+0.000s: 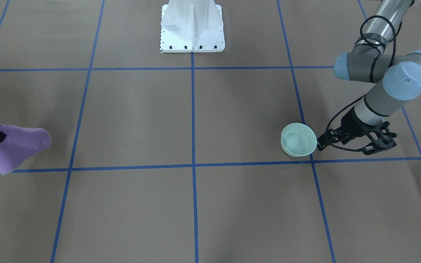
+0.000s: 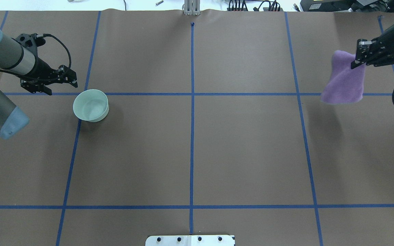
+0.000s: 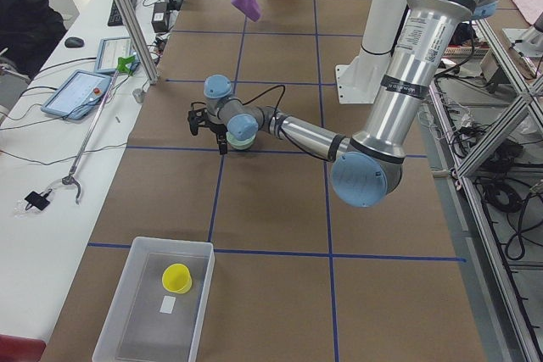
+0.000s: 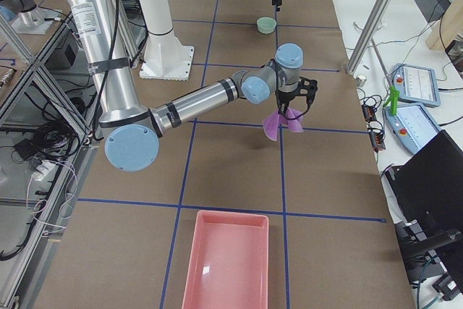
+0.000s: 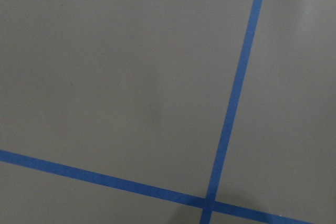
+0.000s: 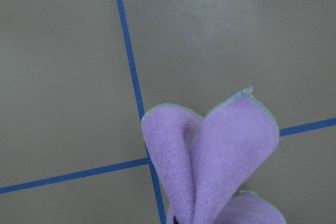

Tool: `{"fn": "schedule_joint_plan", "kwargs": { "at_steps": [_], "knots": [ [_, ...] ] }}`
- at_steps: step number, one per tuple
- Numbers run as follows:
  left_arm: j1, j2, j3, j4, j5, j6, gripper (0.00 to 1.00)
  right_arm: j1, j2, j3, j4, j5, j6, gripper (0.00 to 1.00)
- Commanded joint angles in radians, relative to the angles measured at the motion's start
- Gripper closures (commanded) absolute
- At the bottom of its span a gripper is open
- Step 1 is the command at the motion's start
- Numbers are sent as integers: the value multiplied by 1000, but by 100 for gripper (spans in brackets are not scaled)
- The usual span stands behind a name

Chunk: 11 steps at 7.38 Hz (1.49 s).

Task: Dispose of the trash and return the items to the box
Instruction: 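Lift the purple cloth with the right gripper while the left gripper grasps the green bowl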

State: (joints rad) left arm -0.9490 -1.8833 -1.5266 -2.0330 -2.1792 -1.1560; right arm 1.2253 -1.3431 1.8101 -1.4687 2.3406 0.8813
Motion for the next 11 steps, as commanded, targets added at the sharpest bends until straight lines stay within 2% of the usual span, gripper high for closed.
{"fn": "schedule_joint_plan", "kwargs": {
  "at_steps": [1, 2, 3, 6, 7, 9, 10, 11],
  "knots": [
    [38, 7, 2, -7, 15, -7, 3, 103, -20, 51, -178, -6, -187, 100],
    [58, 9, 2, -7, 16, -7, 3, 140, -25, 51, -244, -13, -287, 100],
    [61, 9, 3, -7, 16, -8, 18, 170, -27, 51, -295, -27, -354, 100],
    [76, -2, 12, -4, 18, -47, 88, 247, -106, 35, -320, -110, -603, 100],
    [81, -4, 14, -4, 18, -45, 100, 269, -131, 35, -320, -110, -631, 100],
    [81, 1, 6, -3, 12, -45, 100, 286, -186, 34, -314, -122, -697, 100],
    [69, 3, -21, 5, -26, -44, 100, 304, -207, 34, -315, -133, -732, 100],
    [12, 3, -38, 14, -104, -42, 100, 316, -230, 31, -317, -151, -789, 100]
  ]
}}
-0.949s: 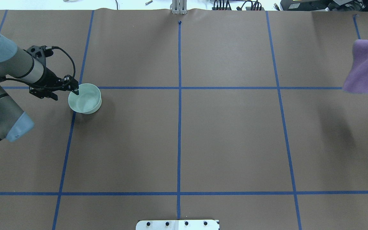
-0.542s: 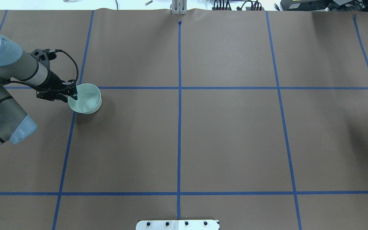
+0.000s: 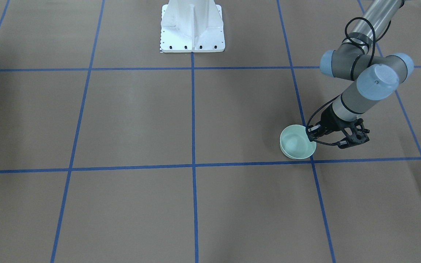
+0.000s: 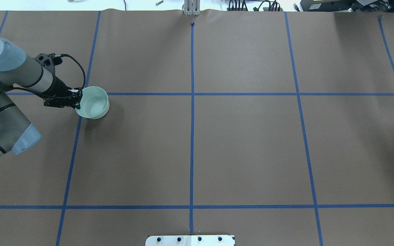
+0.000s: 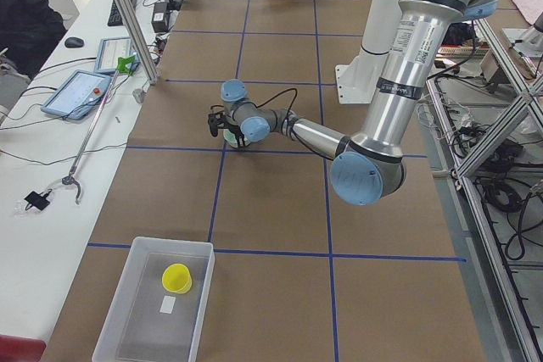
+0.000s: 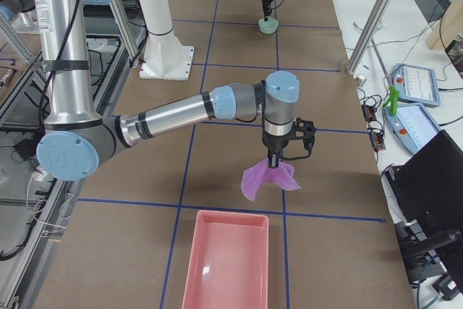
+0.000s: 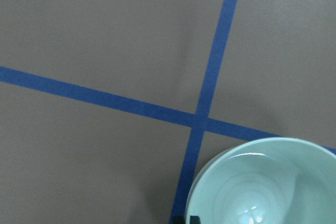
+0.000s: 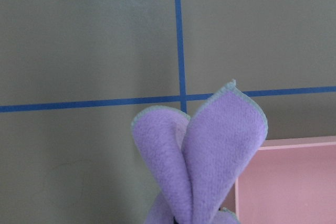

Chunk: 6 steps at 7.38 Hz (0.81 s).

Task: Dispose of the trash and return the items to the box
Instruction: 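Lift the purple cloth with the right gripper while the left gripper grasps the green bowl, then drop the cloth into the pink bin while the left gripper lifts the bowl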

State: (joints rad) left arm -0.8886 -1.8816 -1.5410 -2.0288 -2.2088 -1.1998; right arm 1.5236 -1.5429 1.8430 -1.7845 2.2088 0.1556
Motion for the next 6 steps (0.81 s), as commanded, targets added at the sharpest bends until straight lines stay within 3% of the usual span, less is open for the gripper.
{"fn": "schedule_joint_plan", "kwargs": {
  "at_steps": [1, 3, 6],
  "knots": [
    [-125, -7, -42, 56, -162, 8, 100, 20, -64, -10, 2, -33, -112, 100],
    [-232, -7, -42, 99, -225, 78, 100, 68, -86, -97, 13, -34, -221, 100],
    [-424, -54, 5, 399, -224, 520, 100, 232, -79, -215, 14, -63, -440, 100]
  ]
}}
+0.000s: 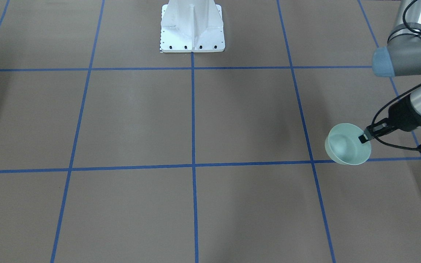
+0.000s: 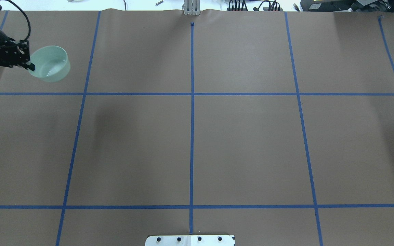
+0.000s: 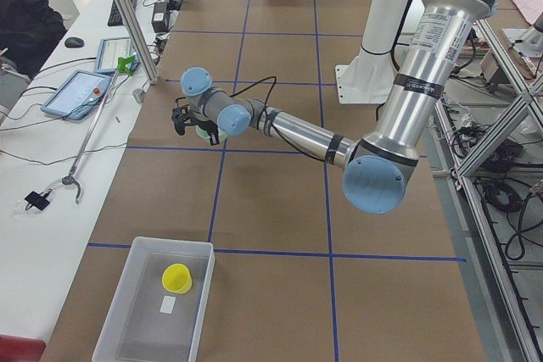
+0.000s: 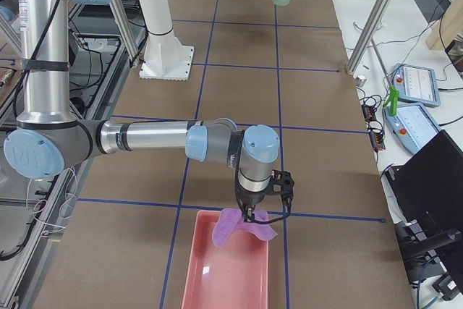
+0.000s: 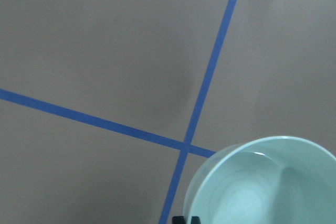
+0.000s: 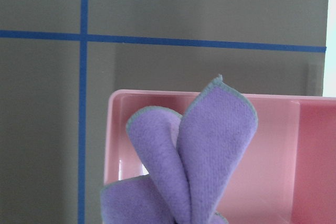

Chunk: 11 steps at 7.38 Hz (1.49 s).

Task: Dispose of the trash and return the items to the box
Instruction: 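Drop the cloth into the pink bin while the left gripper lifts the bowl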

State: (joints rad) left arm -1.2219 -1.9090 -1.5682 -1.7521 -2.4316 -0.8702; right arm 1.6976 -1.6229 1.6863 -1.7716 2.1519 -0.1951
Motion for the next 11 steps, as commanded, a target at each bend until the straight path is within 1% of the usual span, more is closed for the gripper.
{"fn": "schedule_joint_plan", "kwargs": {
  "at_steps": [1, 2, 3, 4, 5, 6, 7, 8, 9, 10, 11],
  "knots": [
    [-169, -51, 100, 161, -1, 332, 100, 79, 1, -133, 56, -20, -134, 100],
    [-224, -70, 170, 161, 2, 424, 100, 85, -5, -220, 166, -27, -138, 100],
    [-279, -77, 216, 164, 5, 515, 100, 85, -3, -332, 293, -40, -139, 100],
    [-310, -85, 265, 164, 11, 584, 100, 88, -9, -405, 399, -43, -136, 100],
    [-329, -99, 314, 164, 14, 644, 100, 114, -18, -416, 415, -40, -121, 1],
    [-361, -102, 339, 164, 32, 696, 100, 122, -26, -399, 416, -31, -122, 0],
    [-401, -104, 384, 163, 34, 768, 100, 125, -26, -342, 402, -12, -119, 0],
    [-427, -110, 425, 152, 45, 815, 100, 123, -26, -306, 399, 37, -118, 0],
    [-436, -110, 460, 137, 87, 830, 100, 122, -12, -263, 353, 75, -97, 0],
    [-445, -111, 529, 73, 144, 835, 100, 99, -8, -182, 274, 110, -58, 0],
    [-450, -111, 628, -13, 161, 832, 100, 64, 0, -68, 177, 133, 0, 0]
  ]
}}
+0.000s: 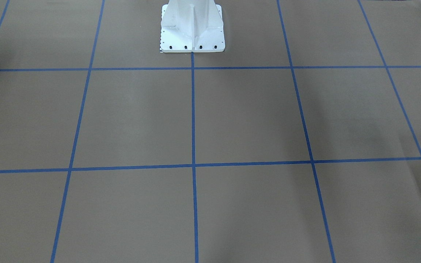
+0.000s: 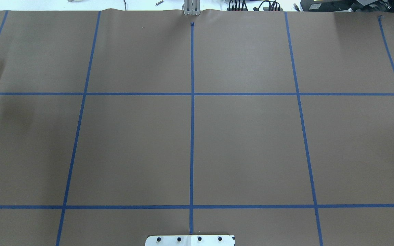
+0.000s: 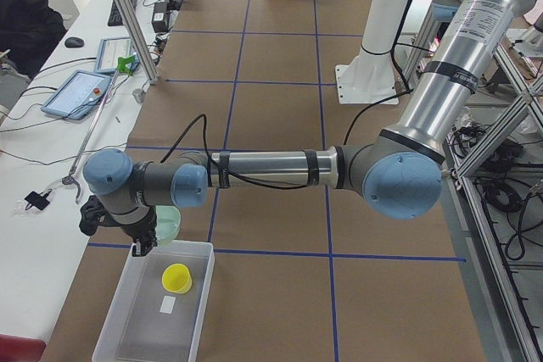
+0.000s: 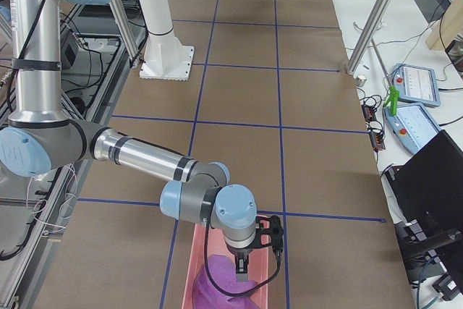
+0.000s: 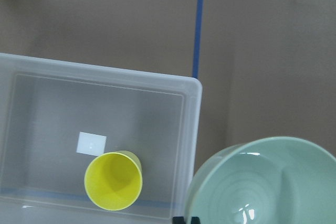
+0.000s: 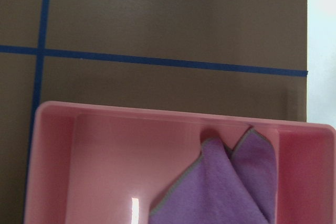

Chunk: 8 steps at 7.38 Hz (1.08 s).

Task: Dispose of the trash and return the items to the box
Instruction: 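Drop the cloth into the pink bin while the left gripper lifts the bowl, then lower the green bowl into the clear bin and release it with the left gripper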

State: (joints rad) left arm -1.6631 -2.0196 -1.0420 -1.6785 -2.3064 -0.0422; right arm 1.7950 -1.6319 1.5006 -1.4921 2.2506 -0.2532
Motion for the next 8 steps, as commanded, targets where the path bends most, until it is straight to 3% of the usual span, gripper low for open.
{"fn": "schedule_joint_plan", "kwargs": {
  "at_steps": [1, 3, 4, 8],
  "knots": [
    [-12, -2, 187, -157, 36, -4, 100, -74, 24, 218, -184, 43, 121, 0],
    [-24, -2, 272, -274, 41, -116, 100, -118, 67, 324, -291, 76, 182, 0],
    [-24, -7, 273, -306, 97, -224, 100, -134, 73, 358, -331, 87, 186, 0],
    [-23, -48, 387, -458, 133, -600, 100, -212, 75, 452, -339, 99, 355, 0]
  ]
}}
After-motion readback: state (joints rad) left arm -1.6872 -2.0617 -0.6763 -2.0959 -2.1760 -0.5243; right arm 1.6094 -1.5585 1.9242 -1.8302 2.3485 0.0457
